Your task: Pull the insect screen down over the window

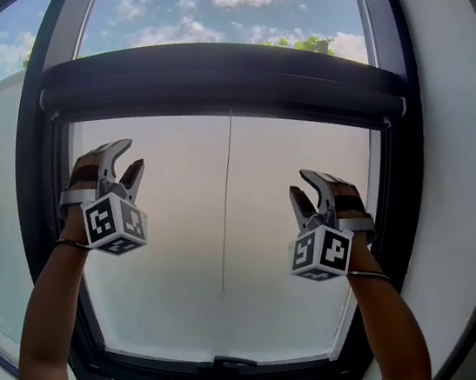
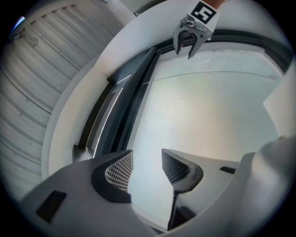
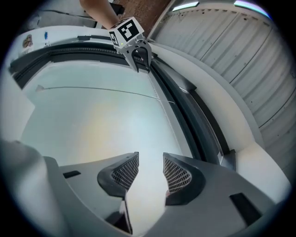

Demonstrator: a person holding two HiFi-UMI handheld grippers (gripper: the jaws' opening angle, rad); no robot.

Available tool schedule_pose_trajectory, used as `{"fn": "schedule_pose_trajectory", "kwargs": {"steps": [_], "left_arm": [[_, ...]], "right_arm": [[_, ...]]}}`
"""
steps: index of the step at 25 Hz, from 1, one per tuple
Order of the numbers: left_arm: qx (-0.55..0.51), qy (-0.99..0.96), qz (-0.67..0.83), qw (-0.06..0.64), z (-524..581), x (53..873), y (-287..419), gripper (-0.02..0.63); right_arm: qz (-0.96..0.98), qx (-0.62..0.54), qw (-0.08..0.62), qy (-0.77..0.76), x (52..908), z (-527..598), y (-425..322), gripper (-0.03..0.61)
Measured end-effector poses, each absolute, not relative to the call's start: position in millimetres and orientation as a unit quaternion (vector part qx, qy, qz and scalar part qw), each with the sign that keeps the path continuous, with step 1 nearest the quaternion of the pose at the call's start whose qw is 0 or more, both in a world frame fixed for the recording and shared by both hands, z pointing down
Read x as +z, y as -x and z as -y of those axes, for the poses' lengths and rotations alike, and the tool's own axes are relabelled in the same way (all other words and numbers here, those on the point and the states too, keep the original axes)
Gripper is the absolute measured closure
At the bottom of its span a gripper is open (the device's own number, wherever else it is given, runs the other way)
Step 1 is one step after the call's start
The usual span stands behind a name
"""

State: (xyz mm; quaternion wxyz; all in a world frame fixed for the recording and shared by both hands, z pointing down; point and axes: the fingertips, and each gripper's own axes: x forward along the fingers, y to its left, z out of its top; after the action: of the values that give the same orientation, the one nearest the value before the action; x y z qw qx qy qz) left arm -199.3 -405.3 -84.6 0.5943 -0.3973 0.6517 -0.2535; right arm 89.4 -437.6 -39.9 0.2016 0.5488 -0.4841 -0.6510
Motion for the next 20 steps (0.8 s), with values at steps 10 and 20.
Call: {"fn": "schedule_pose_trajectory", "kwargs": {"steps": [10, 20], "left_arm": [[-0.279, 0.357, -0.664, 0.594, 404.6, -136.9, 219.9, 0.399], [-0.272, 0.432, -0.646, 0.567, 412.2, -147.5, 218.5, 0.399]], "right_arm": [[0.426, -0.651, 0.242, -0.580, -118.9, 436.4, -123.9, 0.405], [0.418, -0.635, 0.275, -0.589, -154.0, 441.7, -139.7, 0.385]]}}
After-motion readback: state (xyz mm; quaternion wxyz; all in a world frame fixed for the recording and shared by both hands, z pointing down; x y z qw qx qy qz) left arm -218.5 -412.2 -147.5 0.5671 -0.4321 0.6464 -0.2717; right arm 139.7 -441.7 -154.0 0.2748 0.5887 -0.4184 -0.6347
